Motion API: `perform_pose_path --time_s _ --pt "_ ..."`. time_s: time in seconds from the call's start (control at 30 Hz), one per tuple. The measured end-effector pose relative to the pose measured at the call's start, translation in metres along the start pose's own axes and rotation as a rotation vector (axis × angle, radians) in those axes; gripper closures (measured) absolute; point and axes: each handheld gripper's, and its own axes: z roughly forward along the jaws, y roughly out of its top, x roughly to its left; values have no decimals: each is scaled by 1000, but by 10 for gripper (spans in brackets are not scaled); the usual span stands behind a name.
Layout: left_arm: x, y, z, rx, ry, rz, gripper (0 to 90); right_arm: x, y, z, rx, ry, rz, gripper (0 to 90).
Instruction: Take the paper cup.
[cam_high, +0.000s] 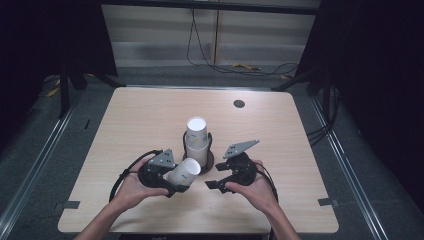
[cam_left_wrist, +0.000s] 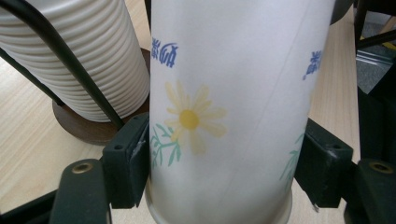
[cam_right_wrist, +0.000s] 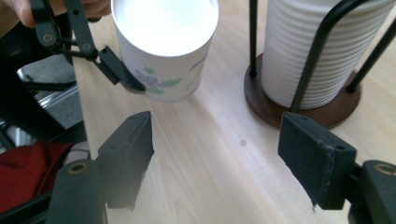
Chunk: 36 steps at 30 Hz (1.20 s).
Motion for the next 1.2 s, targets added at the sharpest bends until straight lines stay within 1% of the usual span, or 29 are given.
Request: perform_pose_path --time_s 0.07,0.1,0.13,0.17,0.2,0.23,0.27,0.3,0.33,0.37,0.4,0.47,0.5,0.57,0.63,0.7,0.8,0.87,0.9,0.93,0.97,1.0,1.13,1.2 --pt "0 1 -1 18 7 11 292 0 0 0 -6 6 -22 365" --pt "0 1 0 15 7 14 292 1 0 0 -8 6 -29 357" --pt "0 1 -1 13 6 8 292 0 1 0 -12 13 -27 324" --pt "0 2 -1 14 8 11 293 0 1 0 -10 10 -20 289" --pt "0 3 -1 12 5 13 293 0 1 0 -6 6 -16 292" --pt "0 4 -1 21 10 18 293 0 1 0 -4 5 -12 296" --pt "0 6 -1 29 14 29 293 0 1 0 -8 1 -11 296" --pt "0 6 -1 28 14 29 294 1 1 0 -11 -5 -10 294" --pt "1 8 -2 39 10 39 294 1 1 -1 -7 -3 -4 286" --pt "1 8 -1 32 9 39 294 1 1 -1 -4 1 -4 279" --pt "1 9 -2 47 12 48 295 1 1 -1 -2 2 -4 273" --pt "1 10 0 47 10 48 295 1 1 0 19 -6 -12 248" --pt "2 10 1 53 9 50 295 1 1 0 20 -2 -15 247" --pt "1 10 3 62 5 44 295 2 2 2 28 9 -21 254" --pt "0 11 7 72 5 54 295 2 2 3 35 9 -28 267" --pt "-1 12 8 86 2 53 296 3 3 3 41 12 -29 267" --pt "0 13 9 92 3 60 295 3 4 2 33 13 -38 266" --pt "1 14 9 96 1 60 296 3 5 1 36 16 -35 262" --pt "1 15 10 105 6 67 295 4 5 1 47 21 -27 253" --pt "1 17 11 104 8 64 295 3 5 2 52 26 -27 238" --pt "1 19 12 115 5 71 295 3 6 3 63 26 -23 228" --pt "1 21 13 124 5 84 295 3 6 3 71 18 -27 218" --pt "-1 26 15 139 13 104 296 3 11 3 90 28 -27 188" --pt "-3 25 15 141 -2 101 296 2 12 3 101 31 -14 173"
